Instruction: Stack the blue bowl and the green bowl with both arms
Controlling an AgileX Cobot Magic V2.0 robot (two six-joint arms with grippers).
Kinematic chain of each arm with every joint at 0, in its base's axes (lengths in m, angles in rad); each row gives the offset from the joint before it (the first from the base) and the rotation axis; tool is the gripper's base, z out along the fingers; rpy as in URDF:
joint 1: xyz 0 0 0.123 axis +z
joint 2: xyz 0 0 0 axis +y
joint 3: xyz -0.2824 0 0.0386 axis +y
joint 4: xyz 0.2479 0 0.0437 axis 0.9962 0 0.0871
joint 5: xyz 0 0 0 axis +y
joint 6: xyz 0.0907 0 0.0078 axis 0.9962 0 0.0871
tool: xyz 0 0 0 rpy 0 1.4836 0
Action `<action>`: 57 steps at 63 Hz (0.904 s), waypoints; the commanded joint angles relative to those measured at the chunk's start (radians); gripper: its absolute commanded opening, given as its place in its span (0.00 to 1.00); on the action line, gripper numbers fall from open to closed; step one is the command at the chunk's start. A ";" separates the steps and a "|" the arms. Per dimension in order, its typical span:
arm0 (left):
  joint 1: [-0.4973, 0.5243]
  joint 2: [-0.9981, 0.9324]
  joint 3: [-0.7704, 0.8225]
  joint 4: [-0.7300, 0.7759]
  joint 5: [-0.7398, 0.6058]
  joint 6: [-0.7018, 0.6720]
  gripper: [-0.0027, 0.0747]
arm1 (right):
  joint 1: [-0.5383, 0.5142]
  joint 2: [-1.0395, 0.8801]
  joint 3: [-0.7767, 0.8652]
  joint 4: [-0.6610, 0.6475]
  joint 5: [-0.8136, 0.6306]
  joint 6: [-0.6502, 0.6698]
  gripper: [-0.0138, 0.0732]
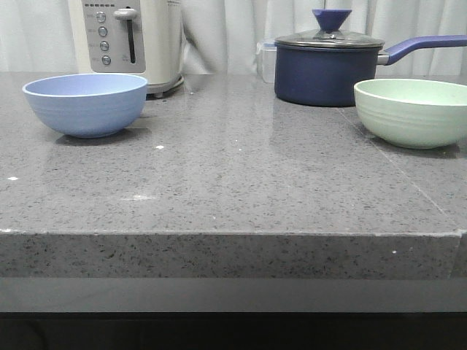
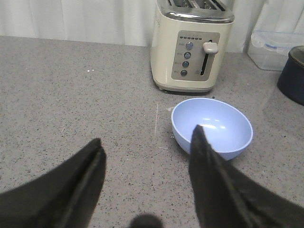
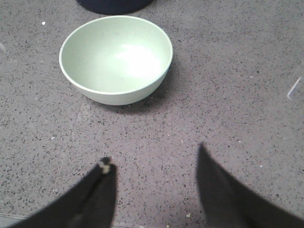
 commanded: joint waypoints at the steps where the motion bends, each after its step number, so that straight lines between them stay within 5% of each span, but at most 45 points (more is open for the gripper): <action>1: -0.002 0.013 -0.025 -0.001 -0.088 -0.004 0.65 | 0.000 0.013 -0.031 -0.009 -0.059 -0.003 0.77; 16: -0.010 0.013 -0.027 -0.063 -0.105 0.054 0.65 | 0.000 0.090 -0.095 0.028 0.014 -0.003 0.77; 36: -0.207 0.013 -0.027 -0.081 -0.105 0.084 0.65 | -0.007 0.352 -0.348 0.035 0.165 -0.002 0.77; 57: -0.311 0.013 -0.027 -0.081 -0.100 0.098 0.65 | -0.156 0.624 -0.602 0.128 0.305 0.013 0.77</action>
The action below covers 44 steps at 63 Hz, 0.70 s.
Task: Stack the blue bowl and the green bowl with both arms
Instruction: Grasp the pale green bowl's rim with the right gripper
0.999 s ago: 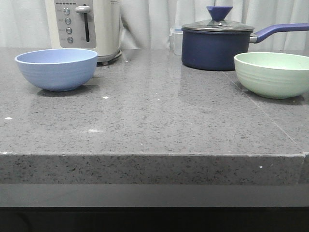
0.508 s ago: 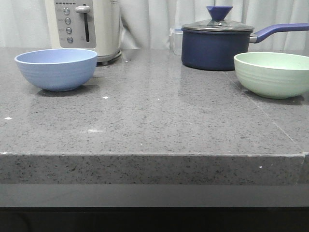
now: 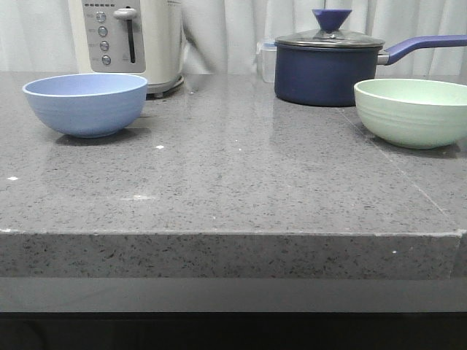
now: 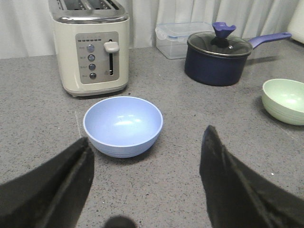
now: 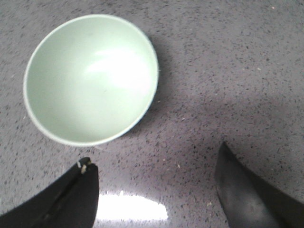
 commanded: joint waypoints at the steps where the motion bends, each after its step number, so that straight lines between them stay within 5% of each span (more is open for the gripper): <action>1: -0.010 0.013 -0.027 -0.015 -0.074 0.001 0.65 | -0.032 0.054 -0.077 0.053 -0.011 -0.004 0.77; 24: -0.010 0.013 -0.027 -0.015 -0.072 0.001 0.65 | -0.033 0.312 -0.192 0.173 -0.016 -0.091 0.60; 44: -0.010 0.013 -0.027 -0.015 -0.072 0.001 0.65 | -0.033 0.430 -0.214 0.174 -0.080 -0.091 0.59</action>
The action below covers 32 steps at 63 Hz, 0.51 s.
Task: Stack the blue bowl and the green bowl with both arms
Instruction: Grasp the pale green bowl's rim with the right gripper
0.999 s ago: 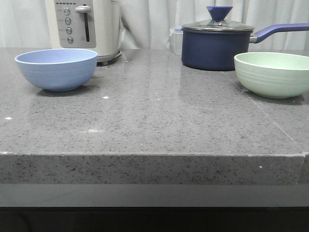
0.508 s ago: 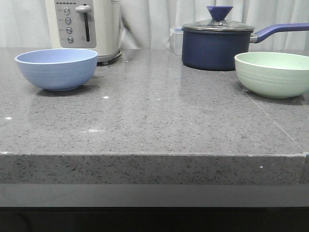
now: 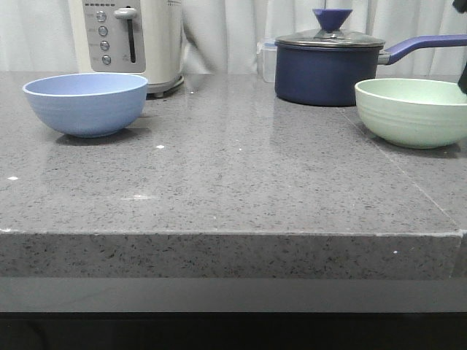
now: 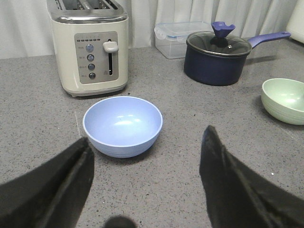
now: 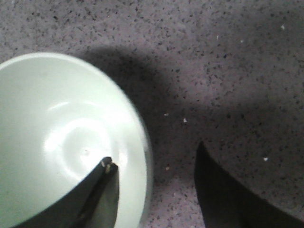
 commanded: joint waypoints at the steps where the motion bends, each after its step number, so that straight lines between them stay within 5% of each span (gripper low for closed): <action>1: -0.010 0.013 -0.027 -0.015 -0.072 0.001 0.65 | -0.006 -0.018 -0.035 0.025 -0.046 -0.014 0.59; 32: -0.010 0.013 -0.027 -0.015 -0.072 0.001 0.65 | -0.006 -0.001 -0.041 0.029 -0.042 -0.024 0.14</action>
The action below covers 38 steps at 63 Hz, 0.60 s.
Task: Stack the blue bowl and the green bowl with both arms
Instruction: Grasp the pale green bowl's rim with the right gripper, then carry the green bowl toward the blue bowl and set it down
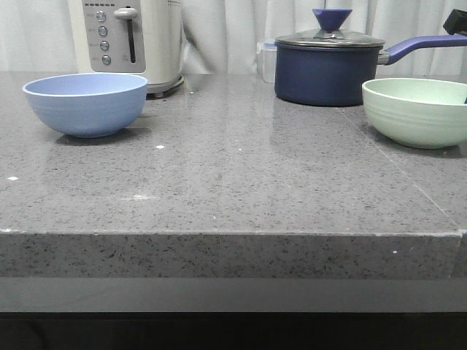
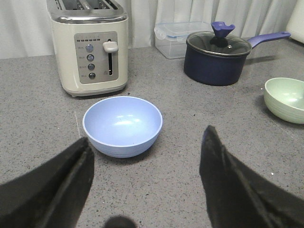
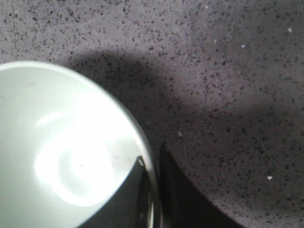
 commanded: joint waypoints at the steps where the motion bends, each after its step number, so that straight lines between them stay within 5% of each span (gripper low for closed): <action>1: -0.010 0.013 -0.027 -0.015 -0.072 0.001 0.65 | -0.006 -0.046 -0.033 0.024 -0.023 -0.015 0.13; 18: -0.010 0.013 -0.027 -0.015 -0.072 0.001 0.65 | 0.034 -0.082 -0.112 0.024 0.036 -0.029 0.09; 38: -0.010 0.013 -0.027 -0.013 -0.086 0.001 0.65 | 0.333 -0.024 -0.259 -0.013 0.039 -0.014 0.10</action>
